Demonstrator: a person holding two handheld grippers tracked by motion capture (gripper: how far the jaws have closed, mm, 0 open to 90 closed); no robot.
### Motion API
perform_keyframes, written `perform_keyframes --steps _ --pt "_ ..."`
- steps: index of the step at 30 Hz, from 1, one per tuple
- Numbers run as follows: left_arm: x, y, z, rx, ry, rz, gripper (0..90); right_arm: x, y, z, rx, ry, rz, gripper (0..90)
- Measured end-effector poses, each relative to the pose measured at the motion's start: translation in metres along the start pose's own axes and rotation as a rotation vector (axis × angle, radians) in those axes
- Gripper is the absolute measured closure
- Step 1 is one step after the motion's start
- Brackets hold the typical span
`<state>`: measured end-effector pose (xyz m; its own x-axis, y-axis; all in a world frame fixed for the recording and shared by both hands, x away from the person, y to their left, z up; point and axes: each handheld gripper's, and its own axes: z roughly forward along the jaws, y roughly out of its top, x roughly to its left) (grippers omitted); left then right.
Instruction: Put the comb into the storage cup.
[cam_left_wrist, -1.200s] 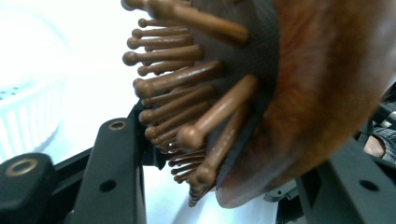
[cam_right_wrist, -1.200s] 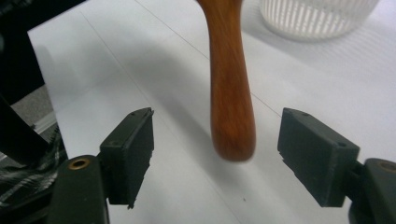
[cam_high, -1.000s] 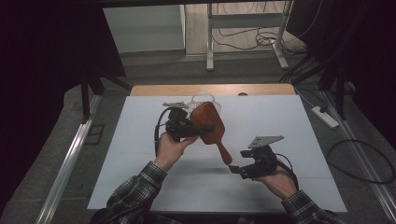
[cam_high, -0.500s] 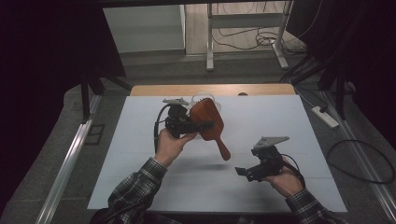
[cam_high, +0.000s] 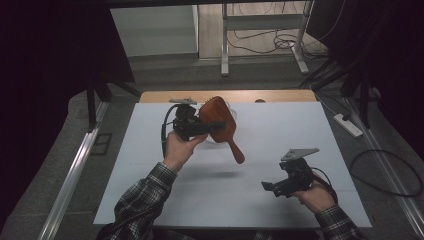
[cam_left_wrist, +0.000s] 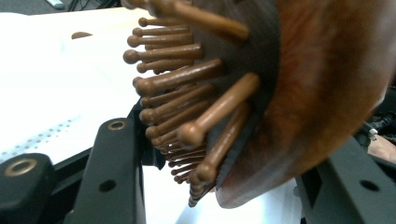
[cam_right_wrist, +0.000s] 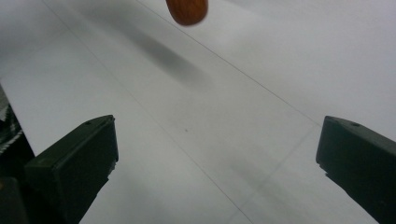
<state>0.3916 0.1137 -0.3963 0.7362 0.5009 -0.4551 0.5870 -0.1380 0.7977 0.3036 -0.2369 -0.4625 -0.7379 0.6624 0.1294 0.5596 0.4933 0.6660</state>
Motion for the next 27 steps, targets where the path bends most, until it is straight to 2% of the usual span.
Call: perform_keyframes --steps 11,21,27 --pt "0.006 0.014 -0.006 -0.031 0.011 -0.013 50.4 -0.008 -0.014 -0.015 0.030 -0.057 0.029 0.0" --pt "0.010 0.027 -0.012 -0.057 0.030 -0.019 50.3 -0.014 -0.027 -0.028 0.025 -0.101 0.059 0.0" --pt "0.015 0.034 -0.017 -0.064 0.060 -0.023 50.3 -0.017 -0.035 -0.033 0.038 -0.121 0.073 0.0"
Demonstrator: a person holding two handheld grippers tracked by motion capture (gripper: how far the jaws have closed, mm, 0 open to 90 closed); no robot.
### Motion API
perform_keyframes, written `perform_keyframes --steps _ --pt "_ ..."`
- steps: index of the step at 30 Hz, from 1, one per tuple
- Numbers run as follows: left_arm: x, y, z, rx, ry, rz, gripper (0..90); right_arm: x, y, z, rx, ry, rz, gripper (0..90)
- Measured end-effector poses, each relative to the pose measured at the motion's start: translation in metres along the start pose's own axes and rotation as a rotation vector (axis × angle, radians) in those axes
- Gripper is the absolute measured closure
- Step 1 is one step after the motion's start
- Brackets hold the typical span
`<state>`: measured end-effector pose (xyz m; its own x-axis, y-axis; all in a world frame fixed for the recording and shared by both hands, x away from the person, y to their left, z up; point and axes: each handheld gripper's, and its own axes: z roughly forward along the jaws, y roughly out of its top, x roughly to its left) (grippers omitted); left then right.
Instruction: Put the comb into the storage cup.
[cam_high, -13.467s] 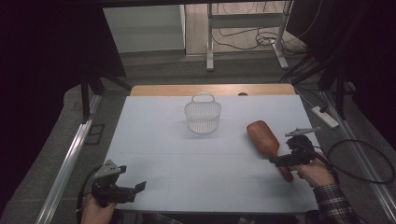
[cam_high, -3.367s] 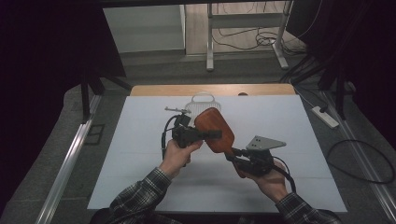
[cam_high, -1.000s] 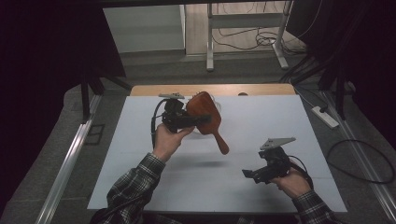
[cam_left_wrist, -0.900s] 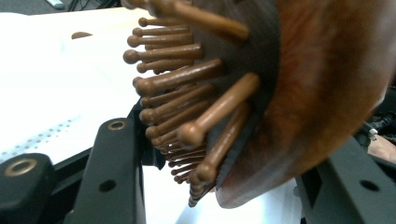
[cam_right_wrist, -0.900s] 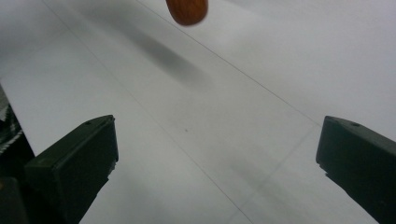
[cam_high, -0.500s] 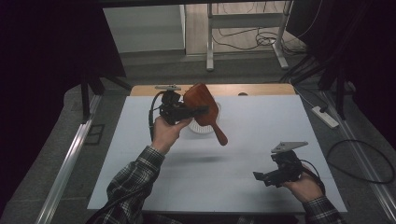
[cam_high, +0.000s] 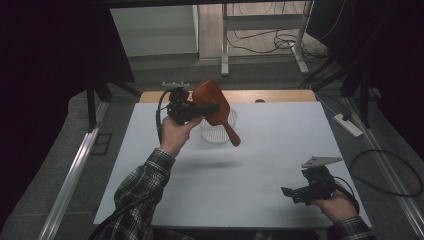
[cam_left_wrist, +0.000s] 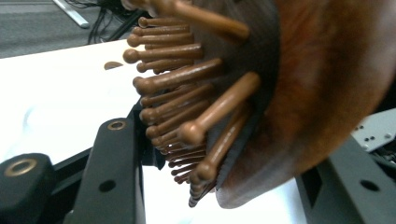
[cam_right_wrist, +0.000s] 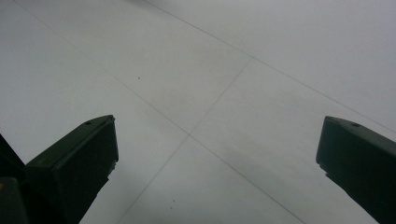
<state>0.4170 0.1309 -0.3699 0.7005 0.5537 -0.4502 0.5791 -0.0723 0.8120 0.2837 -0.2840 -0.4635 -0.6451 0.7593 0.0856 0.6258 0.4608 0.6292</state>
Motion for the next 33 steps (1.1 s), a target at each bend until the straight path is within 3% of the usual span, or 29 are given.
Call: perform_keyframes --steps 15,23,29,33 --pt "0.010 0.013 -0.012 -0.047 0.032 -0.014 50.3 -0.005 -0.019 -0.019 -0.003 -0.087 0.069 0.0" --pt "0.014 0.020 -0.016 -0.060 0.067 -0.013 50.3 -0.005 -0.022 -0.025 -0.017 -0.108 0.091 0.0" --pt "0.019 0.027 -0.017 -0.075 0.096 -0.017 50.3 -0.001 -0.023 -0.026 -0.021 -0.100 0.051 0.0" --pt "0.021 0.030 -0.017 -0.083 0.114 -0.020 50.4 -0.003 -0.023 -0.027 -0.025 -0.096 0.062 0.0"
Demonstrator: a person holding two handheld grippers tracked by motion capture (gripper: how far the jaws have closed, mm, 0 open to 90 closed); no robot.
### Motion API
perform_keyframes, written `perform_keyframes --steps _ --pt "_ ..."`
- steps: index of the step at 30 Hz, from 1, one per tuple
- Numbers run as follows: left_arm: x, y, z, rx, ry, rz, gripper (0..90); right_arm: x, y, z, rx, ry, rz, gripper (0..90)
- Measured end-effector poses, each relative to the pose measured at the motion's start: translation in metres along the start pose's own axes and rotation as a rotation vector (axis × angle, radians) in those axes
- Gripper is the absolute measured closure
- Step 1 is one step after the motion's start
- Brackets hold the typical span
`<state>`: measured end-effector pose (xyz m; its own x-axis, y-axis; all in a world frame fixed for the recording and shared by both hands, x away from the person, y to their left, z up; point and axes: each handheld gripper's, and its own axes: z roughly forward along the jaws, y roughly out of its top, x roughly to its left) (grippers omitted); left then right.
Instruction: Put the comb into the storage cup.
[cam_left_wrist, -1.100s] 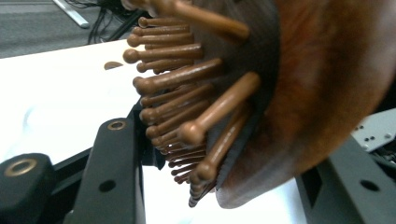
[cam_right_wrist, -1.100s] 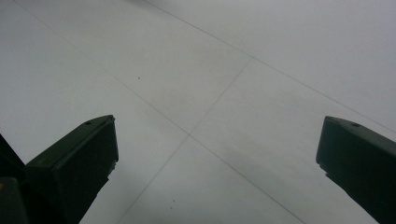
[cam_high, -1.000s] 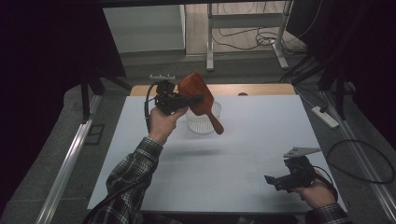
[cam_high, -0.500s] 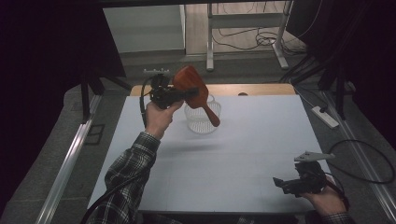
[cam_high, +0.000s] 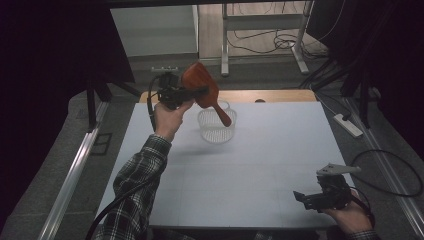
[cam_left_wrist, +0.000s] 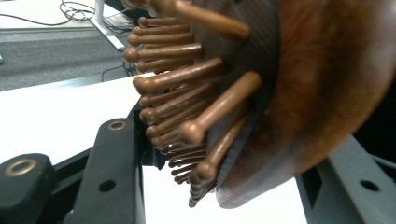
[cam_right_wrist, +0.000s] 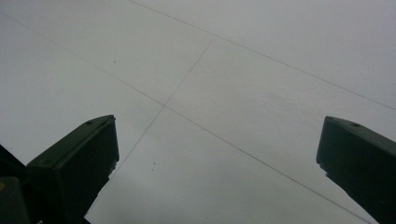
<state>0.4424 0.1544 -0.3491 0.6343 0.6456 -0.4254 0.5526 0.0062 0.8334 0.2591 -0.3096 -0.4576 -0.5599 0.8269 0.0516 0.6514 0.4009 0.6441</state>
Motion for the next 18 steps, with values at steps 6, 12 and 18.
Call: perform_keyframes --steps 6,12,18 --pt "0.005 0.000 0.004 -0.007 0.028 -0.008 50.3 0.000 0.000 0.000 0.002 0.003 0.000 0.0" --pt "0.009 -0.003 0.011 -0.008 0.051 -0.014 50.4 -0.001 0.000 0.000 0.000 0.004 0.001 0.0" --pt "0.012 -0.009 0.018 -0.004 0.064 -0.016 50.4 -0.001 0.000 0.000 0.002 0.009 0.005 0.0"
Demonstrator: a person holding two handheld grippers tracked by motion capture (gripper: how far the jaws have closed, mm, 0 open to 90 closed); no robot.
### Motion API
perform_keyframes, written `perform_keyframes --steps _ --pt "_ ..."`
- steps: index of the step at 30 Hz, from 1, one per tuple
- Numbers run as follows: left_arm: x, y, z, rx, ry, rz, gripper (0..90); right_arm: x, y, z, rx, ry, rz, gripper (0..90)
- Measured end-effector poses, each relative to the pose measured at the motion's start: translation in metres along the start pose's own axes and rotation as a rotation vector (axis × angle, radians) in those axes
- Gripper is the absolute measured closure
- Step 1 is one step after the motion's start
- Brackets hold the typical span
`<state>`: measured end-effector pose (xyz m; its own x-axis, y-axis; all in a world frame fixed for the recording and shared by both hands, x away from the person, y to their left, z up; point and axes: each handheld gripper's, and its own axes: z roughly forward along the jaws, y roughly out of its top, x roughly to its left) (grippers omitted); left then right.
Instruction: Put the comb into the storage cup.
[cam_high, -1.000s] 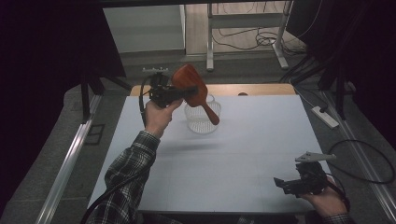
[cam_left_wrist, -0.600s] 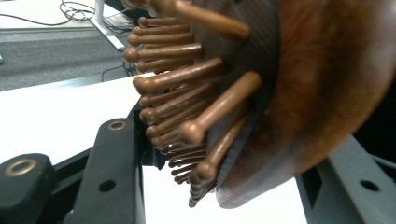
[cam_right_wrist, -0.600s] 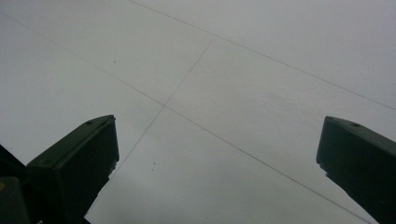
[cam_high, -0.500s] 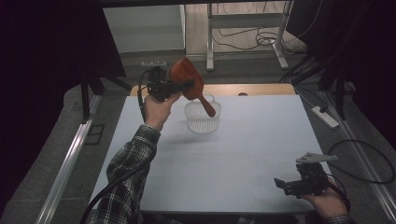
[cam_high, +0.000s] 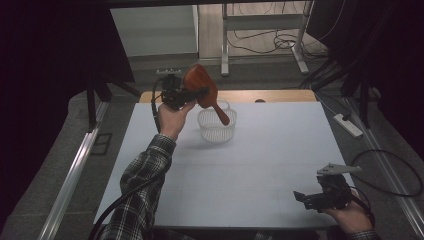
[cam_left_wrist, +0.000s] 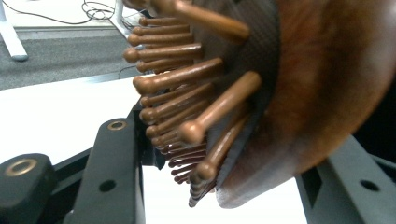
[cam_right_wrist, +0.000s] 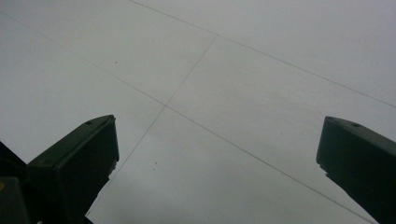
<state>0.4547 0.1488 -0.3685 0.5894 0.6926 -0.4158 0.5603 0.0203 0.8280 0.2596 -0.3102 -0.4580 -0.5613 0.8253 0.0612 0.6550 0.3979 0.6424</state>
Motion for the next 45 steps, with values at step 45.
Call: perform_keyframes --steps 45 --pt "0.005 -0.046 0.035 0.017 0.065 -0.005 50.4 0.001 0.000 0.002 0.018 -0.002 -0.004 0.0"
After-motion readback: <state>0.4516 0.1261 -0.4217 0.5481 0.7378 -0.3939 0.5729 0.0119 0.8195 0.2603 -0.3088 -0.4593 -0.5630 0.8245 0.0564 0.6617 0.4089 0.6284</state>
